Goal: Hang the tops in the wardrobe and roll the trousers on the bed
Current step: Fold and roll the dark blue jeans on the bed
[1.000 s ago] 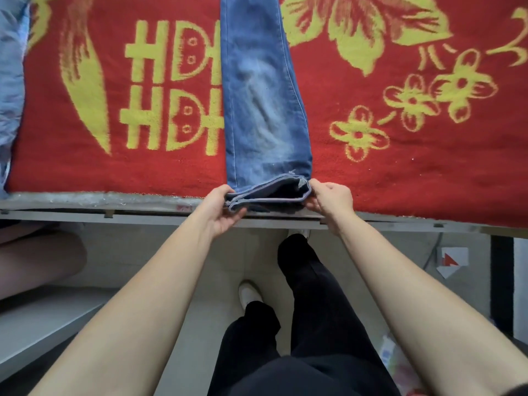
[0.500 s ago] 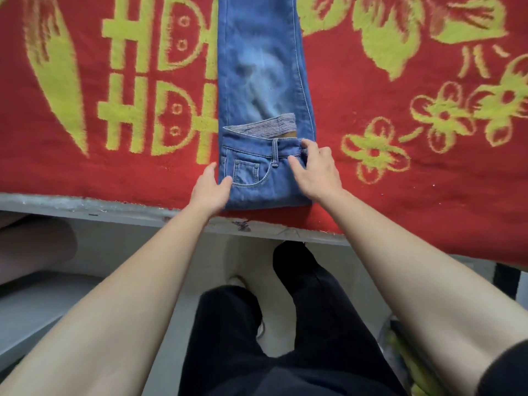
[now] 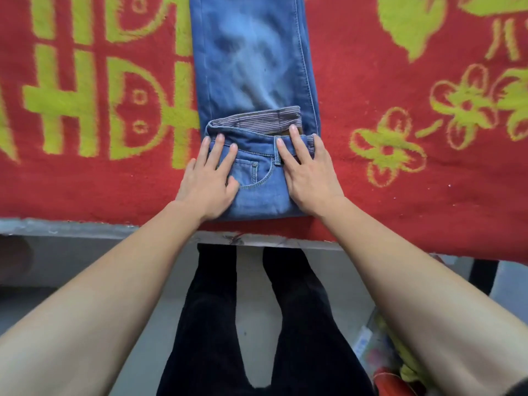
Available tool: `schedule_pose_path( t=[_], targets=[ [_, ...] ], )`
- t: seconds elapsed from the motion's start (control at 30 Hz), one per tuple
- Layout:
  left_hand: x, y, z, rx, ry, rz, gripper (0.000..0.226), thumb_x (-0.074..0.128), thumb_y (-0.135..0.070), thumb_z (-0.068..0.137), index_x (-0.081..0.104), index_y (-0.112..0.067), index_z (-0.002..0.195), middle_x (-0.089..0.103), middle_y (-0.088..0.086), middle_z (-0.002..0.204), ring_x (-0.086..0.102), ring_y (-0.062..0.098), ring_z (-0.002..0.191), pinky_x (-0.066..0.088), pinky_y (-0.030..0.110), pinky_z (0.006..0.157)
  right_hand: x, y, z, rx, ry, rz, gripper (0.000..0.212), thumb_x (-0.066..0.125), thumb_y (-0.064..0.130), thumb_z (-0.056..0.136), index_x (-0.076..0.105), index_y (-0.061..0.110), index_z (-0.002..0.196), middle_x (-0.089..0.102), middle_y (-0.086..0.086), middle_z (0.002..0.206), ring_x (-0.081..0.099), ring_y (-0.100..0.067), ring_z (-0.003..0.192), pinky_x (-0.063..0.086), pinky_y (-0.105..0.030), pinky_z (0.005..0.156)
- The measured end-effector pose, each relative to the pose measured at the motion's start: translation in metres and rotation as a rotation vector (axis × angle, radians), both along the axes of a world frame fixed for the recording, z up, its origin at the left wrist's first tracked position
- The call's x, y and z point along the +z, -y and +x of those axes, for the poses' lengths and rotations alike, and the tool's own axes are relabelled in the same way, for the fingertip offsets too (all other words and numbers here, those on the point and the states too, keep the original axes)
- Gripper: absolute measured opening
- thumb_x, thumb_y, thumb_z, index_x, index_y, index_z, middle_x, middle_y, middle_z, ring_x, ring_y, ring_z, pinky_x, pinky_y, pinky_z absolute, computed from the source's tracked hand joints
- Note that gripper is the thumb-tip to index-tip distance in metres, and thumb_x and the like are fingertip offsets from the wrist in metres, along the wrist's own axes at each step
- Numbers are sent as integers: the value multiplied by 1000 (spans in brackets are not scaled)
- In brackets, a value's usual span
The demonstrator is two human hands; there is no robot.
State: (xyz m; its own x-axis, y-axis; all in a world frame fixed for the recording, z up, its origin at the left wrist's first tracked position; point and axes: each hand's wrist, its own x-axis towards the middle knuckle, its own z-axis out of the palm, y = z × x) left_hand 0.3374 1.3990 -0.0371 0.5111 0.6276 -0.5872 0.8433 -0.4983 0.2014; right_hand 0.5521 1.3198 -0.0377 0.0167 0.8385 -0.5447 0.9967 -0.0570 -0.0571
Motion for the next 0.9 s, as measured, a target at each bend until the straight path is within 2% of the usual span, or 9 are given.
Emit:
schedule_pose_path(
  t=[0.1,0.23,0.3,0.4,0.5,0.63,0.73,0.83,0.9],
  targets=[
    [11,9,-8,-46,14,65,70,31,-50,98,11,-18,157,-7,13,164,-7,32,151,16,55,118,18,11,-7,-54,0,134,54,32,29,104,24,20,157,9,-16,165,13,-51,146,22,-58,115],
    [26,28,-19,-408,75,160,103,41,-79,82,19,-9,155,4,22,162,3,40,150,12,61,116,33,31,-21,-65,-84,411,55,57,17,89,51,9,143,26,-30,156,21,-54,143,27,-61,113],
    [23,32,-20,-489,-30,132,105,53,-66,82,4,-10,156,0,18,163,1,40,150,9,62,116,36,46,-26,59,-109,357,69,59,30,81,47,10,146,24,-29,158,16,-52,146,22,-61,116],
    [22,33,-10,-450,-127,89,99,60,-36,88,-8,-10,155,-7,17,163,-3,42,149,9,63,117,37,56,-25,210,8,62,99,66,39,71,22,16,157,6,-25,163,-2,-50,148,13,-62,117],
    [32,33,4,-402,-151,-13,91,61,-20,89,0,-9,155,-3,17,163,-2,41,149,12,60,117,42,43,-23,213,70,-40,92,64,23,81,14,20,158,7,-23,163,-1,-50,148,19,-59,116],
    [67,8,13,-256,-46,-264,79,66,-15,80,26,-13,148,24,14,157,22,34,145,29,48,113,75,19,-17,147,-66,-121,87,67,22,77,28,22,154,31,-16,156,15,-43,147,30,-48,114],
    [107,-22,9,-165,56,-437,59,68,-15,72,50,-20,128,62,6,115,61,19,103,48,27,79,116,-4,-3,62,-268,-162,73,70,31,72,48,31,142,46,-8,129,44,-30,126,45,-41,102],
    [145,-48,5,-66,78,-718,31,67,-10,70,57,-19,97,64,-8,66,54,2,44,42,19,41,160,-32,7,57,-362,-327,40,69,37,65,63,37,105,52,-3,101,56,-24,95,50,-35,81],
    [161,-66,3,32,105,-876,23,65,-10,68,60,-17,90,60,-16,57,53,-1,45,40,15,42,179,-55,14,69,-386,-447,23,64,39,58,56,28,76,57,2,78,58,-23,77,46,-31,61]
  ],
)
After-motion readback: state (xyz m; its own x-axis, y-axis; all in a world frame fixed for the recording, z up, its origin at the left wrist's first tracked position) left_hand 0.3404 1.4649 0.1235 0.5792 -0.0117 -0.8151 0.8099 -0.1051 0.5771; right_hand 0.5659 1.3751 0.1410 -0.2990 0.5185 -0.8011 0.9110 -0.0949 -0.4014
